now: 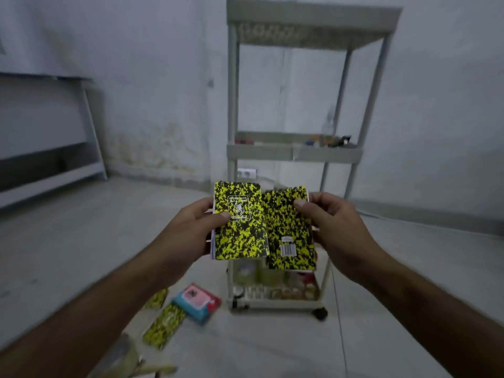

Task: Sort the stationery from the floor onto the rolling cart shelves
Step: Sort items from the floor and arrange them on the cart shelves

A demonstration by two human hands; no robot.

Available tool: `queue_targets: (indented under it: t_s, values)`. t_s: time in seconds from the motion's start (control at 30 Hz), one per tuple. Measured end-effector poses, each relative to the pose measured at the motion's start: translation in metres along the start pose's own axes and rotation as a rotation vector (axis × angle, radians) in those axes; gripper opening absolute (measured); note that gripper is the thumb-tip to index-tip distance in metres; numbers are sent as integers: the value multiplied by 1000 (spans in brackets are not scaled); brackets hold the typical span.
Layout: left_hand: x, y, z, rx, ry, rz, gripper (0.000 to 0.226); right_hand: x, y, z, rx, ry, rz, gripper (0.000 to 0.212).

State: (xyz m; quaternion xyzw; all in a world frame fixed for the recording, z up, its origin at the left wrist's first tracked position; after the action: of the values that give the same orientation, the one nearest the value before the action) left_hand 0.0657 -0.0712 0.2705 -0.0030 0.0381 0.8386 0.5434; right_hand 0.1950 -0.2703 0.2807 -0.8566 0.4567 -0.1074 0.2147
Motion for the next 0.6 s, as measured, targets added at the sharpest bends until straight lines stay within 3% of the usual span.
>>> queue_targets:
  t_s: [0.1,0.23,0.33,0.6]
  values:
    - [-18,-20,35,-54,50,10,24,-3,-32,-32,44,-76,52,28]
    - [-35,-38,78,-139,109,7,24,-12,-63,-64,134,-131,73,17]
    - [-46,-49,117,-212,151,-12,23,-17,-87,-87,226,-108,91,26]
    - [-66,-62,237,-135,200,-64,26,-13,-154,-189,267,53,123,26]
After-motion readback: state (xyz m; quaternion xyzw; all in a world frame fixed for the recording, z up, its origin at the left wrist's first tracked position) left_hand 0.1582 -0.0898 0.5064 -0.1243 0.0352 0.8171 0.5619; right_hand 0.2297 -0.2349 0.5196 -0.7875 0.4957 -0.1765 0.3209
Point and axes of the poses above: each hand's wrist, its own y-axis away from the middle knuckle, its own x-axis out of the back of the hand, z = x × y, the point moved 4 cm from there along -y, towards the middle knuckle, and after that the axes turned 10 degrees about x, right-handed, at the moved point
